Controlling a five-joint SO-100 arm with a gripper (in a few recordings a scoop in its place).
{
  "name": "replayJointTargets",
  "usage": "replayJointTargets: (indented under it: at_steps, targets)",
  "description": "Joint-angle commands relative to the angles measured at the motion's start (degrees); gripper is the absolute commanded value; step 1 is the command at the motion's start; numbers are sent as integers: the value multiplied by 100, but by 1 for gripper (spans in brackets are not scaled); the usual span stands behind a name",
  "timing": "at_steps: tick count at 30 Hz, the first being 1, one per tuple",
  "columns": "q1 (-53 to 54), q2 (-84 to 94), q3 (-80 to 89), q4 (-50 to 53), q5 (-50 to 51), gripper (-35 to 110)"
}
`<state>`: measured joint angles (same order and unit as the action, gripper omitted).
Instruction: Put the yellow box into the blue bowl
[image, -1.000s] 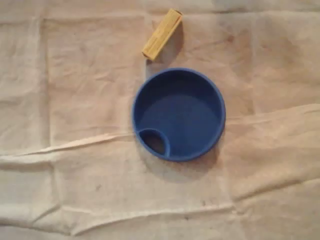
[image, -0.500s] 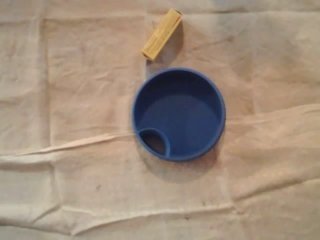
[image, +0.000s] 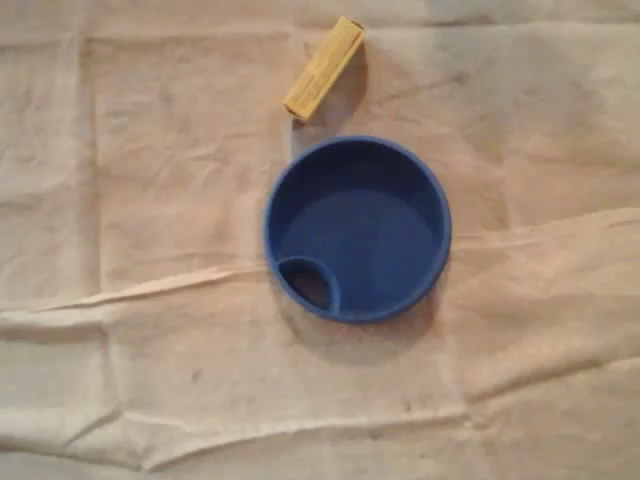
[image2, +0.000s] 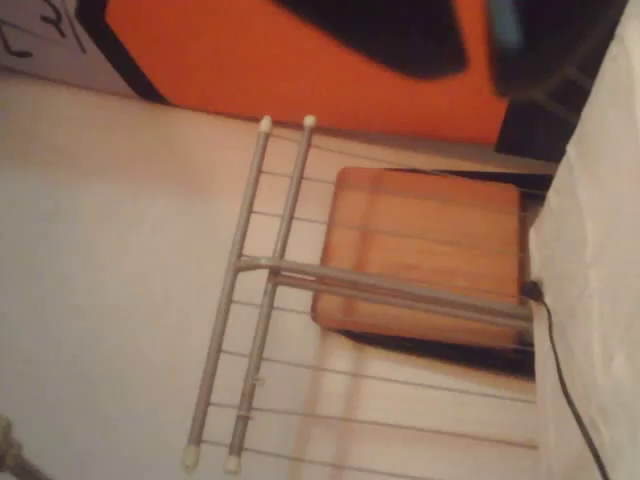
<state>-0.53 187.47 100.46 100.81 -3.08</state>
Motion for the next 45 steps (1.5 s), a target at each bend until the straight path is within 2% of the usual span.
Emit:
replayJointTargets:
  at_steps: [1, 14, 25, 36, 40, 45]
  targets:
    - [-26, -26, -44, -9, -62, 0]
    - [-44, -255, -141, -53, -70, 0]
    - [26, -1828, -149, -1600, -53, 0]
    - [-26, -4034, -149, -1819, -70, 0]
    - [26, -5045, -158, -1819, -545, 0]
    - [114, -5915, -510, -1687, -1758, 0]
